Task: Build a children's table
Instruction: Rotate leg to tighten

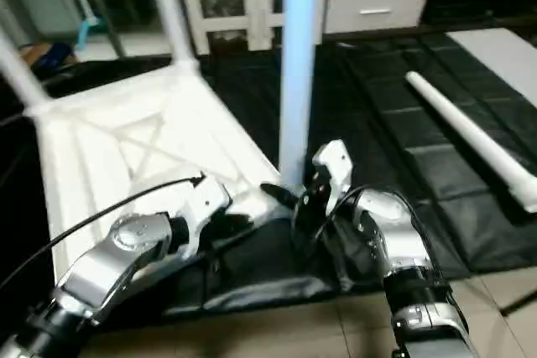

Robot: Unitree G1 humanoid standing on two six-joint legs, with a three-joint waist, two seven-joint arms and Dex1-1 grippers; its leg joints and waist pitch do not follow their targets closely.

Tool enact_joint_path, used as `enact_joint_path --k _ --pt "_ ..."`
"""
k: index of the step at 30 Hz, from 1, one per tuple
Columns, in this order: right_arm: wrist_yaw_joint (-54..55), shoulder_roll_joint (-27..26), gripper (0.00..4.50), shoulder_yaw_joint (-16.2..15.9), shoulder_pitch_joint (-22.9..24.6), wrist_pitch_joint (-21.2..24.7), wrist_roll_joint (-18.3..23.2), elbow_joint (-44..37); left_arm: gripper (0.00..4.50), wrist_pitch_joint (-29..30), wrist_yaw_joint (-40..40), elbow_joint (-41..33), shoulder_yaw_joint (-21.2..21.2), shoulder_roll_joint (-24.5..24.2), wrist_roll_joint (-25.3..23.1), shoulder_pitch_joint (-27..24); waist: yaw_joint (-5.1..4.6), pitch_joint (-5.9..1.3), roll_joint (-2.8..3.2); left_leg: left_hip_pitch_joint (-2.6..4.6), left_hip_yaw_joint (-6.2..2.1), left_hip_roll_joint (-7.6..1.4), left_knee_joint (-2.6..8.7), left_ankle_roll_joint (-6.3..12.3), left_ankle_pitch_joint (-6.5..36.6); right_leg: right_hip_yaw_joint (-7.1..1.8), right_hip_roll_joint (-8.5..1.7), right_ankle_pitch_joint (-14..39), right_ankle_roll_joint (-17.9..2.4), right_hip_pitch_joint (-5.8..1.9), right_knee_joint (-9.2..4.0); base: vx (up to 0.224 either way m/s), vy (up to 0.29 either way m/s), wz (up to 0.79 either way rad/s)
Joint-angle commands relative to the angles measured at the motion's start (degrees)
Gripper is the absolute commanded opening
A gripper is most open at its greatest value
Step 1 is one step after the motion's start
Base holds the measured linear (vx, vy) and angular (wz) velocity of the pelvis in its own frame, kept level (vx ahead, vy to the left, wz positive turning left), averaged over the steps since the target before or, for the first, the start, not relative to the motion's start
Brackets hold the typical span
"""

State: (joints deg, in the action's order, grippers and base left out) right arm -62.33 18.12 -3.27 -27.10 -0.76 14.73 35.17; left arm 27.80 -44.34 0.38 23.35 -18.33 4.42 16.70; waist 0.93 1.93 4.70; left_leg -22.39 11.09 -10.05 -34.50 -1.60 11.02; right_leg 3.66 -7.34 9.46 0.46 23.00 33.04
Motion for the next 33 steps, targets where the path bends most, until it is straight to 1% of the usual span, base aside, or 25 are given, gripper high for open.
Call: enact_joint_path --k 1,3,4,5,6,7,9,10,11,14,15,18,20,21,22,25,30,33 --pt "-3.7 1.4 4.16 -1.2 -1.3 0.2 0.6 1.1 0.00 2.5 -2.9 0.2 3.7 -0.9 0.2 -1.7 0.00 -3.48 -0.86 1.44 -0.72 -2.77 4.42 6.34 11.8 -1.12 -0.53 7.8 -15.7 -2.25 -2.57 0.000 0.000 0.00" --pt "-5.7 2.0 4.16 -1.8 -1.6 0.3 0.1 1.9 0.00 2.9 -3.3 -0.3 3.7 -1.3 0.5 -1.9 0.17 -3.32 -0.91 1.46 -0.59 -2.74 4.57 5.51 13.1 -1.24 -0.52 9.6 -15.1 -2.18 -2.76 0.000 0.000 0.00" --pt "-6.7 2.4 4.16 -2.5 -1.7 -0.1 -0.6 2.5 0.00 3.0 -3.4 -0.5 3.7 -1.4 0.5 -1.9 0.22 -3.26 -1.04 1.35 -0.61 -2.69 4.62 5.00 13.9 -1.31 -0.61 10.7 -14.6 -2.28 -2.83 0.000 0.000 0.00" --pt "-7.7 2.7 4.01 -2.9 -1.8 -0.4 -1.3 2.9 0.00 3.2 -3.5 -0.8 3.7 -1.6 0.5 -2.1 0.23 -3.19 -1.42 1.31 -0.58 -2.68 4.67 4.83 14.3 -1.34 -0.63 11.5 -14.4 -2.29 -2.96 0.000 0.000 0.00" --pt "-8.3 3.1 3.90 -3.3 -1.9 -1.0 -2.1 3.4 0.00 3.3 -3.6 -1.1 3.7 -1.8 0.5 -2.1 0.35 -3.14 -1.25 1.42 -0.58 -2.66 4.71 4.14 15.3 -1.50 -0.78 13.7 -13.7 -2.18 -3.15 0.000 0.000 0.00" --pt "-8.8 3.3 3.79 -3.6 -2.0 -1.4 -2.6 3.8 0.00 3.4 -3.6 -1.3 3.7 -1.9 0.4 -2.2 0.36 -3.15 -1.22 1.46 -0.61 -2.67 4.70 3.91 15.5 -1.50 -0.79 14.1 -13.7 -2.13 -3.18 0.000 0.000 0.00" --pt "-9.5 3.8 3.70 -4.0 -2.3 -2.4 -3.3 4.8 0.00 3.6 -3.7 -1.3 3.5 -2.0 0.2 -2.0 0.34 -3.17 -1.20 1.44 -0.59 -2.62 4.68 3.53 15.7 -1.52 -0.75 14.3 -13.6 -2.10 -3.21 0.000 0.000 0.00" --pt "-9.7 4.0 3.45 -4.1 -2.4 -2.6 -3.3 5.0 0.00 3.6 -3.7 -1.3 3.5 -2.0 0.2 -2.0 0.32 -3.22 -1.25 1.36 -0.62 -2.58 4.65 3.71 15.2 -1.51 -0.74 13.8 -13.5 -2.22 -3.17 0.000 0.000 0.00" --pt "-9.9 4.1 3.45 -4.1 -2.5 -2.7 -3.2 5.3 0.00 3.6 -3.7 -1.3 3.5 -2.0 0.1 -1.9 0.34 -3.23 -1.24 1.32 -0.64 -2.59 4.65 3.82 15.0 -1.52 -0.76 13.6 -13.5 -2.22 -3.15 0.000 0.000 0.00" --pt "-10.0 4.5 3.17 -3.9 -2.5 -3.2 -3.1 5.4 0.00 3.5 -3.6 -1.1 3.5 -2.0 -0.1 -1.7 0.33 -3.44 -1.19 1.35 -0.59 -2.52 4.38 4.72 12.9 -1.46 -0.57 10.8 -14.2 -2.29 -2.90 0.000 0.000 0.00" --pt "-9.9 4.8 3.17 -3.7 -2.4 -3.7 -3.3 5.5 0.00 3.5 -3.5 -1.0 3.5 -1.9 -0.2 -1.7 0.37 -3.47 -1.14 1.35 -0.61 -2.53 4.36 4.98 12.5 -1.45 -0.58 10.3 -14.4 -2.31 -2.81 0.000 0.000 0.00" --pt "-9.8 5.0 2.87 -3.2 -2.3 -3.9 -3.3 5.6 0.00 3.5 -3.4 -1.0 3.5 -1.9 -0.2 -1.7 0.48 -3.54 -1.14 1.24 -0.59 -2.53 4.18 6.04 10.9 -1.40 -0.62 8.8 -15.0 -2.41 -2.65 0.000 0.000 0.00" --pt "-9.9 5.1 2.82 -2.9 -2.2 -4.2 -3.2 5.9 0.00 3.5 -3.5 -1.1 3.5 -2.0 -0.2 -1.8 0.47 -3.52 -1.10 1.26 -0.56 -2.51 4.17 6.17 11.2 -1.36 -0.55 9.1 -15.0 -2.40 -2.71 0.000 0.000 0.00" --pt "-10.1 5.3 2.60 -2.5 -2.0 -4.6 -3.1 6.6 0.00 3.6 -3.5 -1.2 3.5 -2.0 -0.3 -1.8 0.48 -3.45 -0.96 1.32 -0.57 -2.54 4.26 5.92 12.2 -1.35 -0.57 10.4 -14.9 -2.37 -2.84 0.000 0.000 0.00" --pt "-10.1 5.3 2.52 -2.5 -2.0 -4.6 -3.1 6.6 0.00 3.6 -3.5 -1.2 3.5 -2.0 -0.3 -1.8 0.46 -3.50 -1.01 1.37 -0.57 -2.54 4.23 5.80 12.3 -1.35 -0.58 10.5 -14.9 -2.39 -2.85 0.000 0.000 0.00" --pt "-10.3 5.1 2.42 -2.6 -1.7 -4.4 -2.9 6.6 0.00 3.5 -3.6 -1.0 3.6 -1.9 -0.4 -1.7 0.44 -3.53 -0.97 1.34 -0.62 -2.54 4.25 5.61 12.5 -1.31 -0.52 10.2 -14.8 -2.43 -2.81 0.000 0.000 0.00" --pt "-10.7 4.2 2.33 -2.5 -1.0 -3.4 -1.8 6.1 0.00 3.6 -3.4 -0.9 3.5 -1.9 -0.4 -1.6 0.52 -3.63 -1.01 1.37 -0.63 -2.56 4.15 6.04 11.5 -1.31 -0.53 8.9 -15.2 -2.48 -2.63 0.000 0.000 0.00" --pt "-10.0 3.7 2.24 -2.2 -0.7 -3.5 -1.6 6.1 0.00 3.8 -3.1 -0.9 3.3 -1.8 -0.4 -1.7 0.52 -3.62 -1.05 1.31 -0.63 -2.54 4.13 6.17 11.4 -1.29 -0.54 8.9 -15.3 -2.51 -2.60 0.000 0.000 0.00"
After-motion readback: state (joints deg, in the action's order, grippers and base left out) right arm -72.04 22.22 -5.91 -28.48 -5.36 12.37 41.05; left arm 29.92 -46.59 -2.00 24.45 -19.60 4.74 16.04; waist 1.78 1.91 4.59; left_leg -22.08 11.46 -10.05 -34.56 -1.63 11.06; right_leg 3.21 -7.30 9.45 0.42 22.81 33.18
